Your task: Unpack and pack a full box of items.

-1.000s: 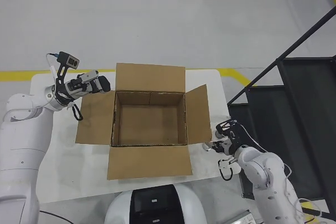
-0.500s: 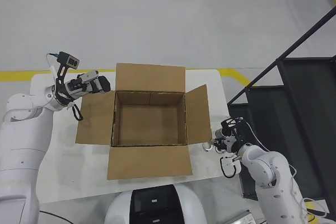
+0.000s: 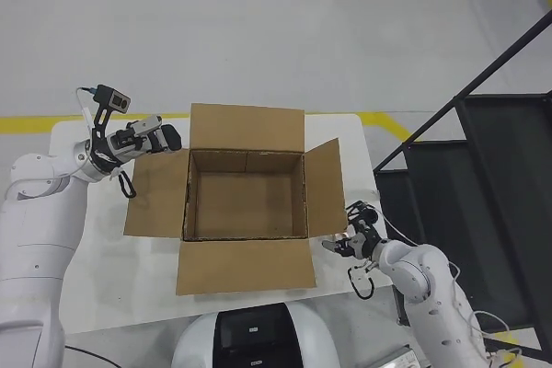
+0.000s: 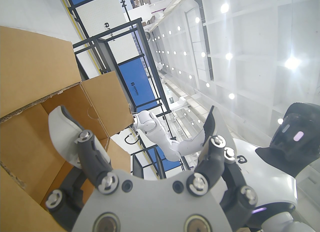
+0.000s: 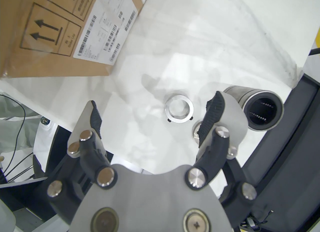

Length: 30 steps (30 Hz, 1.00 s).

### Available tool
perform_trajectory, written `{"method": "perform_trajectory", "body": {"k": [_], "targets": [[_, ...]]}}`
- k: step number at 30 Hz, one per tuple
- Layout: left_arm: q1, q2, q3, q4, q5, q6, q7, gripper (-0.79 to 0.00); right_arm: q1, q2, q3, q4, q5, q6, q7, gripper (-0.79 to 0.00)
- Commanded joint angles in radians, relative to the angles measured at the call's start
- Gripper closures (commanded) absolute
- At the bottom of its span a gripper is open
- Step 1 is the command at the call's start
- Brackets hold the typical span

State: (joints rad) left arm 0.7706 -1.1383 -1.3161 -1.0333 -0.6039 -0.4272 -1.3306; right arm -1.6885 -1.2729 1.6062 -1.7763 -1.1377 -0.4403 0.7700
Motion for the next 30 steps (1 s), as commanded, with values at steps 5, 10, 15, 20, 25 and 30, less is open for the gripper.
{"method": "perform_trajectory", "body": {"k": [5,10,15,20,25,30], "targets": [[0.0,0.0,0.0,0.0,0.0,0.0,0.0,-0.785,0.034,0.007,0.017,0.08,0.005,0.026,-0.014,-0.6],[0.0,0.0,0.0,0.0,0.0,0.0,0.0,-0.785,0.049,0.009,-0.012,0.134,-0.023,0.054,-0.048,-0.576],[0.0,0.0,0.0,0.0,0.0,0.0,0.0,-0.785,0.068,0.009,-0.036,0.182,-0.047,0.1,-0.081,-0.499],[0.0,0.0,0.0,0.0,0.0,0.0,0.0,-0.785,0.086,0.011,-0.042,0.221,-0.046,0.125,-0.104,-0.517],[0.0,0.0,0.0,0.0,0.0,0.0,0.0,-0.785,0.089,0.014,-0.042,0.236,-0.043,0.135,-0.121,-0.582],[0.0,0.0,0.0,0.0,0.0,0.0,0.0,-0.785,0.095,0.018,-0.043,0.255,-0.035,0.139,-0.123,-0.523]]}}
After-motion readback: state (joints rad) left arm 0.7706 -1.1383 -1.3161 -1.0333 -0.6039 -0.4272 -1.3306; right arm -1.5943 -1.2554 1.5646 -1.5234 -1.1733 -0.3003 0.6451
